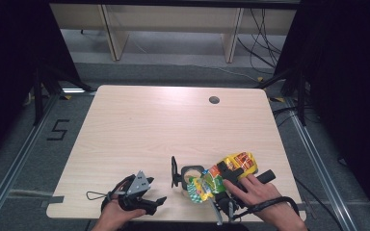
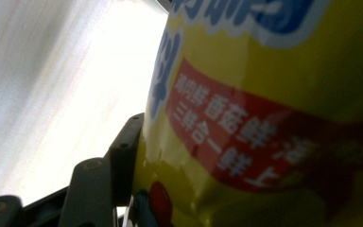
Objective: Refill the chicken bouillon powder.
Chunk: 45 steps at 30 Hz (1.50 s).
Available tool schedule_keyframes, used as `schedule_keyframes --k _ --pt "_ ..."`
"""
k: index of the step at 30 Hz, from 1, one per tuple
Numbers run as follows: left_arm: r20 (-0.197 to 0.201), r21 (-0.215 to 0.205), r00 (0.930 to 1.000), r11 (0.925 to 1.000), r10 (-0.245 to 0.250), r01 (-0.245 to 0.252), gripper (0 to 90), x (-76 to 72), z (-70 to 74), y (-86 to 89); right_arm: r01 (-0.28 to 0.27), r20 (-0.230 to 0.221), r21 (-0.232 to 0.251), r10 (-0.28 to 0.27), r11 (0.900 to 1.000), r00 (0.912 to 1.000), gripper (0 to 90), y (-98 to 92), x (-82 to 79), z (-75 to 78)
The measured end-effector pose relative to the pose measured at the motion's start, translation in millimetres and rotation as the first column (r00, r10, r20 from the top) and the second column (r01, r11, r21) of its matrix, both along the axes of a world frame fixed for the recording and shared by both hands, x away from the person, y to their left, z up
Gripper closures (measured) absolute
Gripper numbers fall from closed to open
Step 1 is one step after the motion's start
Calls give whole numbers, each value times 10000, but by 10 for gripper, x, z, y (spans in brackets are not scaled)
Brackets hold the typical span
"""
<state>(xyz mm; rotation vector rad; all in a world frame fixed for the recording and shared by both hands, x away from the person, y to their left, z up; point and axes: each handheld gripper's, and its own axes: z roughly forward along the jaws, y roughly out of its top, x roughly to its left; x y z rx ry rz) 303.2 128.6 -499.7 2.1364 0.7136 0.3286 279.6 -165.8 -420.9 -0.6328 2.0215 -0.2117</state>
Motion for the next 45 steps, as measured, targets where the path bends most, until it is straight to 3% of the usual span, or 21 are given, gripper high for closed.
schedule_keyframes --k 2,4,6,12,16,18,19,22,26,28,31,39,45 --pt "33 38 10000 10000 -50 50 208 -2 2 2 -180 -199 17 181 9998 9996 442 35 -7 3" --pt "17 -109 10000 9999 2 -2 208 -8 1 -5 -399 -104 -120 398 9991 9992 443 54 4 14" --pt "-37 -39 10000 10000 -12 12 208 -8 8 2 -266 -225 297 273 9992 9994 444 31 6 0" --pt "83 -8 10000 10000 -54 55 208 -6 12 4 -261 -351 345 273 9991 9990 447 12 31 -18" --pt "60 -202 10000 9998 -23 24 208 -9 2 1 -220 -297 368 231 9991 9993 448 -4 28 8" --pt "86 -52 10000 10000 -9 9 208 -6 9 5 -265 -248 321 273 9991 9993 448 -18 37 20" --pt "107 -157 9999 9999 -1 2 208 -6 3 -1 245 -316 627 -225 9977 9992 448 -50 16 -2" --pt "77 -3 10000 10000 -21 21 208 -7 12 5 -183 -277 317 192 9993 9994 448 -50 47 25" --pt "92 -172 10000 9998 -18 20 208 -7 5 1 -40 -311 399 52 9992 9995 449 -56 49 4" --pt "177 31 9998 9999 -118 117 208 1 17 12 -104 -361 356 117 9993 9993 449 -26 34 -8" --pt "158 -85 9998 9999 -73 74 208 -1 9 8 -266 -512 342 284 9991 9983 451 -8 37 -5" --pt "56 -46 10000 10000 -46 46 208 -9 14 3 -128 -452 448 148 9989 9989 452 -36 35 -1" --pt "192 -95 9997 9999 -121 123 208 2 11 6 -213 -457 423 232 9989 9987 453 -41 48 11"
